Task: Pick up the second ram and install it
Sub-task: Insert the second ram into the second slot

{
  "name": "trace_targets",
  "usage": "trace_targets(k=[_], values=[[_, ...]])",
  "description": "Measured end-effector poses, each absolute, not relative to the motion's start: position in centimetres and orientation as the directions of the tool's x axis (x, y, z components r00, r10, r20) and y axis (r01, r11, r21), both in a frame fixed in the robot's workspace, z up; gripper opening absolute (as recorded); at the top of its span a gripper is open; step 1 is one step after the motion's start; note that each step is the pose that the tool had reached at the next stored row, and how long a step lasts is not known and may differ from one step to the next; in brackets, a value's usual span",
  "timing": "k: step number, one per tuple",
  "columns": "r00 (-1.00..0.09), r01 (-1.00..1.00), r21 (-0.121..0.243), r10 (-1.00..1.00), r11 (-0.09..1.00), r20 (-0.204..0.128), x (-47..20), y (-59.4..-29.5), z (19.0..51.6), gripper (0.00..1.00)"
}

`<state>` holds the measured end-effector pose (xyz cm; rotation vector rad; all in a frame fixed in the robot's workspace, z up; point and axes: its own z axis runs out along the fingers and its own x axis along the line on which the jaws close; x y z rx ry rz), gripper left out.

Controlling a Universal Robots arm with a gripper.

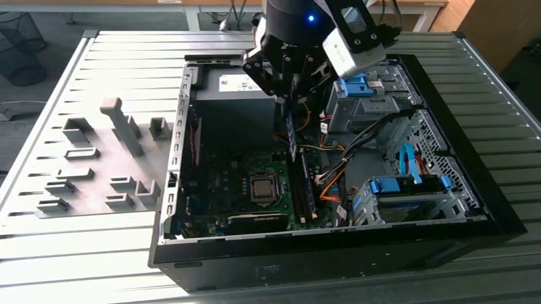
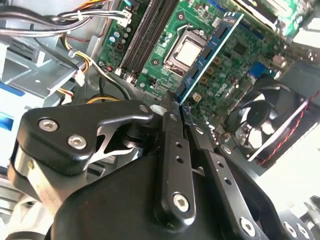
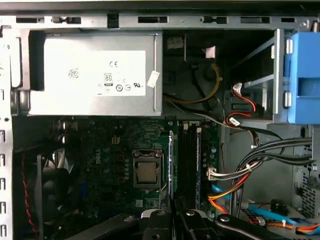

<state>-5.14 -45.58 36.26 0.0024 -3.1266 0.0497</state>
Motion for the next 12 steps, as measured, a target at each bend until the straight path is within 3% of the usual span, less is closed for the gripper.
trace_targets(k=[12], values=[[-1.000, -0.008, -0.033, -0.007, 0.999, 0.013, -4.67, -45.60, 36.02, 0.14]])
